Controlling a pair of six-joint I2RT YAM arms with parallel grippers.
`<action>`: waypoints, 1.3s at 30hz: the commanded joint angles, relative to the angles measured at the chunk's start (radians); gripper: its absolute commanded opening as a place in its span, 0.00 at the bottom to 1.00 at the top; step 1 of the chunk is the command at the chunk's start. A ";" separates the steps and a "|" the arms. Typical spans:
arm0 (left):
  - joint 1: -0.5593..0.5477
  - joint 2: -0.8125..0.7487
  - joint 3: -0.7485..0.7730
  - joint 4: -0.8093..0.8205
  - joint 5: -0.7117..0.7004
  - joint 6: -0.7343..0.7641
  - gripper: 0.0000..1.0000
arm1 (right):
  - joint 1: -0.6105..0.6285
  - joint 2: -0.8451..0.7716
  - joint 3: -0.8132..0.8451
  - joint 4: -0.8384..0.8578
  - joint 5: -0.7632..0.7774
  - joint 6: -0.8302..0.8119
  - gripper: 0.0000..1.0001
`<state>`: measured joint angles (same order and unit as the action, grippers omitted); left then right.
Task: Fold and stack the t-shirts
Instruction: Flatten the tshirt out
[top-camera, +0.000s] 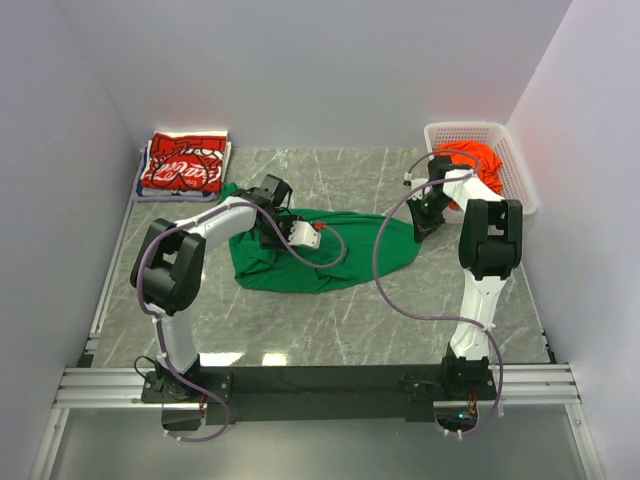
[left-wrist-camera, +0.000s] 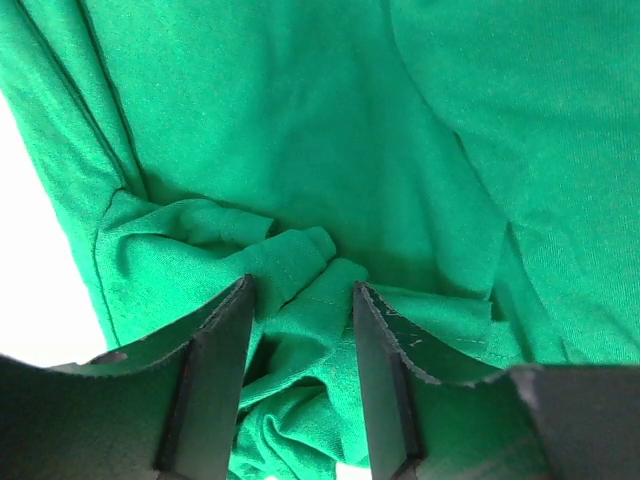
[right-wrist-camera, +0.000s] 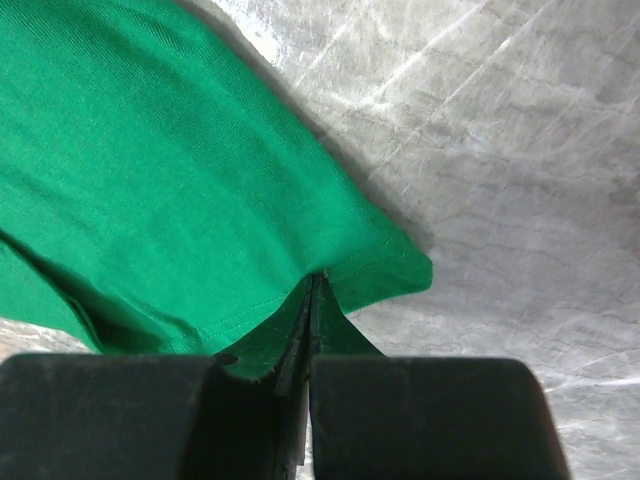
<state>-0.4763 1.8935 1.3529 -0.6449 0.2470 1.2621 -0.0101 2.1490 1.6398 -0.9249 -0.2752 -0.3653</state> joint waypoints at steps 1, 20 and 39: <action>0.010 -0.030 0.035 -0.041 0.044 0.051 0.49 | -0.013 -0.040 -0.018 0.000 -0.001 -0.021 0.00; 0.139 0.093 0.370 -0.099 0.184 -0.220 0.01 | -0.013 -0.075 -0.011 -0.019 -0.012 -0.026 0.00; 0.231 0.253 0.469 -0.179 0.400 -0.486 0.38 | -0.011 -0.058 -0.015 -0.034 -0.019 -0.040 0.00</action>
<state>-0.2417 2.1723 1.8221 -0.8024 0.5983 0.7891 -0.0139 2.1414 1.6302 -0.9405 -0.2821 -0.3885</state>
